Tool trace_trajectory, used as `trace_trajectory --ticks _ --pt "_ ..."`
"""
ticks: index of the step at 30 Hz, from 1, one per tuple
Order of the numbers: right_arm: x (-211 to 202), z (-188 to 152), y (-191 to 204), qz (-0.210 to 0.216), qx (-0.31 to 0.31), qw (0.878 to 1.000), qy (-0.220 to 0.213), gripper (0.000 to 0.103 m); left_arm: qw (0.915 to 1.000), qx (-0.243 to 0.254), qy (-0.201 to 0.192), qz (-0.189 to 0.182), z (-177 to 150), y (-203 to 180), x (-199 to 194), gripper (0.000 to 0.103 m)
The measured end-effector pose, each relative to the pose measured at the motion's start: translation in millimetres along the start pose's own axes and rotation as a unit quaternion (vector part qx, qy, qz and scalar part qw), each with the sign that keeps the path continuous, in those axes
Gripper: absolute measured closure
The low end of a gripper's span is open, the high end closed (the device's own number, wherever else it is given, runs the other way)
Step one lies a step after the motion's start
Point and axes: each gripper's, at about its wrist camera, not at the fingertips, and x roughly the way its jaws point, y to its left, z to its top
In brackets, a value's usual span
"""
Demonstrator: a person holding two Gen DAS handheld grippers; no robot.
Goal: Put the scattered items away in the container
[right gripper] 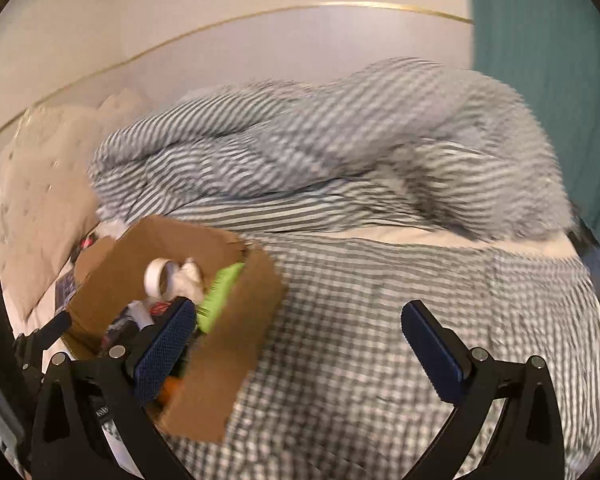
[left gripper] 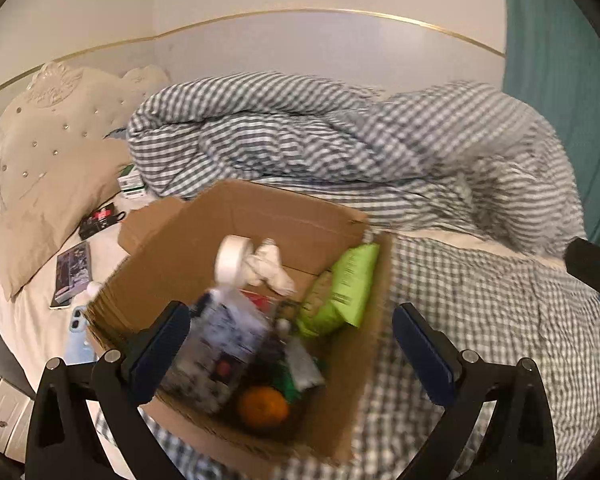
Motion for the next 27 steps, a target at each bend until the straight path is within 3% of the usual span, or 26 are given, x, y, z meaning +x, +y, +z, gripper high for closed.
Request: trace_trajectory --ticks 6,8,12,15,21,27 --pt "-39 -70 -66 -0.06 0.056 0.997 -0.011 0.0 0.999 0.025 -0.01 -0.037 -41 -43 -34 0.0" --pt "-45 -98 -84 -0.096 0.064 0.993 -0.003 0.0 0.9983 0.033 -0.014 -0.046 -59 -55 -41 0.0" --pt "-51 -145 -108 -0.125 0.072 0.99 0.013 0.0 0.9974 0.035 -0.017 -0.06 -94 -71 -48 0.0" --pt "-56 -157 -114 -0.124 0.08 0.989 0.024 0.0 0.9969 0.043 0.004 -0.066 -106 -79 -47 0.0" --pt "-73 -155 -109 -0.12 0.076 0.99 0.002 0.001 0.9962 0.053 -0.008 -0.07 -108 -90 -57 0.0" --pt "-70 -154 -95 -0.11 0.062 0.992 0.006 0.001 0.9961 0.06 0.006 -0.063 -117 -88 -52 0.0"
